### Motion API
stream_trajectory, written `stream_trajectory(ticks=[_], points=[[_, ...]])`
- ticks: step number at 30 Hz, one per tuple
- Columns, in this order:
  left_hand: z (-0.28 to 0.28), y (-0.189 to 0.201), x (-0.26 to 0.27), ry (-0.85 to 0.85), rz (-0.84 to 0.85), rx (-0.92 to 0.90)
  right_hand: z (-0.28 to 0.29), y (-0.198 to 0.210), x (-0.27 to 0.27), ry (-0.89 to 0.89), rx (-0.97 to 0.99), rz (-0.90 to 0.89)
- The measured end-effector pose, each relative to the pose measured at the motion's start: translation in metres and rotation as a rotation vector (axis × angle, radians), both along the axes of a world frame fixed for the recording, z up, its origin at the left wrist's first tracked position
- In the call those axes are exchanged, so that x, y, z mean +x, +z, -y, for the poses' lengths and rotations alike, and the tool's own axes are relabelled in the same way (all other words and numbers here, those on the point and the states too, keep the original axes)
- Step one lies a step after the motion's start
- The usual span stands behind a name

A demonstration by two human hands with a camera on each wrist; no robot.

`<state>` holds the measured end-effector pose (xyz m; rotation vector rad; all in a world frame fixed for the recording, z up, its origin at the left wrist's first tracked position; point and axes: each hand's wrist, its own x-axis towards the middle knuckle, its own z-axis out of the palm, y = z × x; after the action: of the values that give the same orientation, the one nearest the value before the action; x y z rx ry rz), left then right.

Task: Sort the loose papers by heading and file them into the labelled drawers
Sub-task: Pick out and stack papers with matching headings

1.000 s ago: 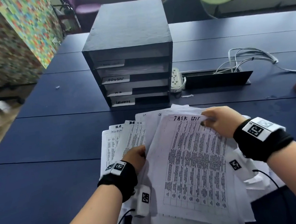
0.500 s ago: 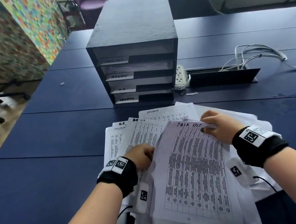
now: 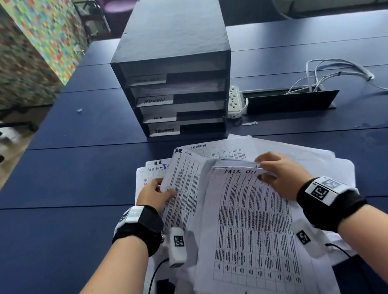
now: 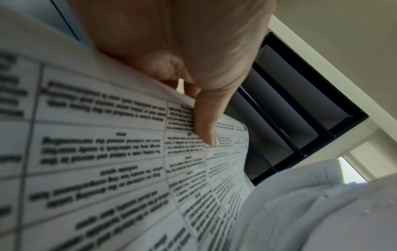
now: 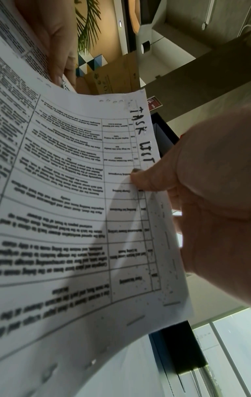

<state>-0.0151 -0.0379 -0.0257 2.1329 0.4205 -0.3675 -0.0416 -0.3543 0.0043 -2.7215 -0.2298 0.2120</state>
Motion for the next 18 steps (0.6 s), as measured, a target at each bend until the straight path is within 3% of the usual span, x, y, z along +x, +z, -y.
stream_trajectory(ticks=[10,18], points=[[0.018,0.018,0.004,-0.035,0.198,-0.163,0.003,0.007,-0.003,0.000,0.055,-0.021],[0.039,0.031,0.004,-0.027,0.223,-0.378,0.008,0.011,-0.007,-0.026,0.114,0.001]])
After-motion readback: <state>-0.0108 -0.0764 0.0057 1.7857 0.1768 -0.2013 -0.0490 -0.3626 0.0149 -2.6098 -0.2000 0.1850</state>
